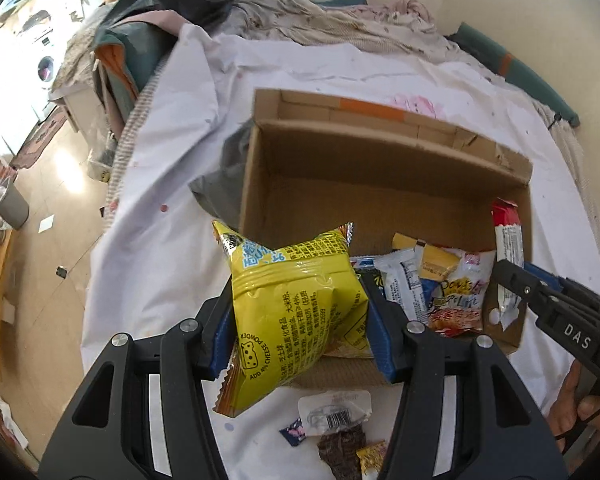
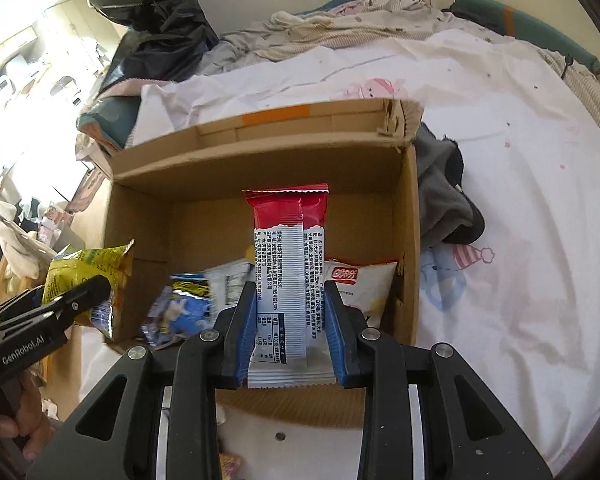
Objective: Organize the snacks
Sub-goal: 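Lower the yellow chip bag and white bar into the box and release both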
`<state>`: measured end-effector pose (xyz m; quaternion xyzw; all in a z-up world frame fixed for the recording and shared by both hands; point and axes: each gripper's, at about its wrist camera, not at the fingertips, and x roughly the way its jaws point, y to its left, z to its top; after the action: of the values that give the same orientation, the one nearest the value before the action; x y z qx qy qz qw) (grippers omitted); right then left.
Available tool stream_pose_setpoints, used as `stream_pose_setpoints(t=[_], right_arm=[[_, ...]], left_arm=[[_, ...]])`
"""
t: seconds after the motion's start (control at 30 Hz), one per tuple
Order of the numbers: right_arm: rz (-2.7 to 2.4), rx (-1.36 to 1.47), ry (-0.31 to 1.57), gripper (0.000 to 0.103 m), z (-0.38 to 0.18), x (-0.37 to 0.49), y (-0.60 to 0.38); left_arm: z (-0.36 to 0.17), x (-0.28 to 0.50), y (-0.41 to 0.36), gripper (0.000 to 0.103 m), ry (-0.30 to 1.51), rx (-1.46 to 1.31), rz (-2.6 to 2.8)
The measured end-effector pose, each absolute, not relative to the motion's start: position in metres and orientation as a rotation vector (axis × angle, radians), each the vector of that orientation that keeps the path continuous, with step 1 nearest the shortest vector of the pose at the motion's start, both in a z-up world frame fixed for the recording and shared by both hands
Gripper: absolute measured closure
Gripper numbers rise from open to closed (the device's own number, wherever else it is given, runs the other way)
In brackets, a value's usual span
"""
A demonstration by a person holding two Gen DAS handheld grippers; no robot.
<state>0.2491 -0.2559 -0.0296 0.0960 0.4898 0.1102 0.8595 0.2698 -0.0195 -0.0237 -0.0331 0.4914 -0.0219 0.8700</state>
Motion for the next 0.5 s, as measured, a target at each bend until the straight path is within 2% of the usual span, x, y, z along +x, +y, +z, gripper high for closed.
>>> stream_pose_setpoints(t=[0.5], right_arm=[[0.265,0.174,1.137,0.07,-0.069,0.27,-0.243]], left_arm=[[-0.047,0.281,-0.031,0.049,1.049,-0.036,-0.054]])
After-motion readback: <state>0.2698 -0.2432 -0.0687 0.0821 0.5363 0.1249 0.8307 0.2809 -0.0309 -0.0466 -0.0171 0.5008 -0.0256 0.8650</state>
